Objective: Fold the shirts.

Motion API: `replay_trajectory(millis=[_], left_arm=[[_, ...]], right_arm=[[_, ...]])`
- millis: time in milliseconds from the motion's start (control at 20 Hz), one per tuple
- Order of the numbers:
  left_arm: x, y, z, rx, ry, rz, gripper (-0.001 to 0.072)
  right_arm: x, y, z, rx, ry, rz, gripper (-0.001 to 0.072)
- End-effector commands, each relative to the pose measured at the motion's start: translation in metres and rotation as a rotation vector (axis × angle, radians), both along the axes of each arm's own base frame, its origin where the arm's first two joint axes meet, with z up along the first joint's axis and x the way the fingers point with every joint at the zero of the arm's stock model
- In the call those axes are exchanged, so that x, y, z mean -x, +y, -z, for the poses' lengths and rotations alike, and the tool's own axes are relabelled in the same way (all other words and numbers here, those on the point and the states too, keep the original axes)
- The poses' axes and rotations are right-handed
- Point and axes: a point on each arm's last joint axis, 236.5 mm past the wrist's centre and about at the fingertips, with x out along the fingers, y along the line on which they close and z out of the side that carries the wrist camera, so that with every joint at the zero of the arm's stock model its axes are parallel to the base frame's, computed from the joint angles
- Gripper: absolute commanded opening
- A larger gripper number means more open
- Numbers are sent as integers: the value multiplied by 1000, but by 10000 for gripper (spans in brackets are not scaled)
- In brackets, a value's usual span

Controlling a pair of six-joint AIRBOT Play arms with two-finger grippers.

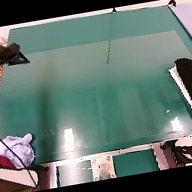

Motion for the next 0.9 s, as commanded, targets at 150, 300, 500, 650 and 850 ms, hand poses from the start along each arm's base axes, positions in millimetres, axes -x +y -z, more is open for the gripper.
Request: replay_trajectory(millis=[150,300,500,650,850], left_arm=[[64,-32,6,-16,24,-12,23],[132,-50,38,-11,83,-6,24],[204,-54,74,-15,126,-12,24],[218,-52,83,-26,146,-7,25],[219,-53,82,-24,151,-5,25]], right_arm=[[-68,149,-21,102,-260,-438,14],[-21,229,19,64,-239,-590,15],[21,301,48,-21,-280,-703,15],[22,325,41,-66,-325,-737,16],[37,333,43,-110,-283,-775,16]])
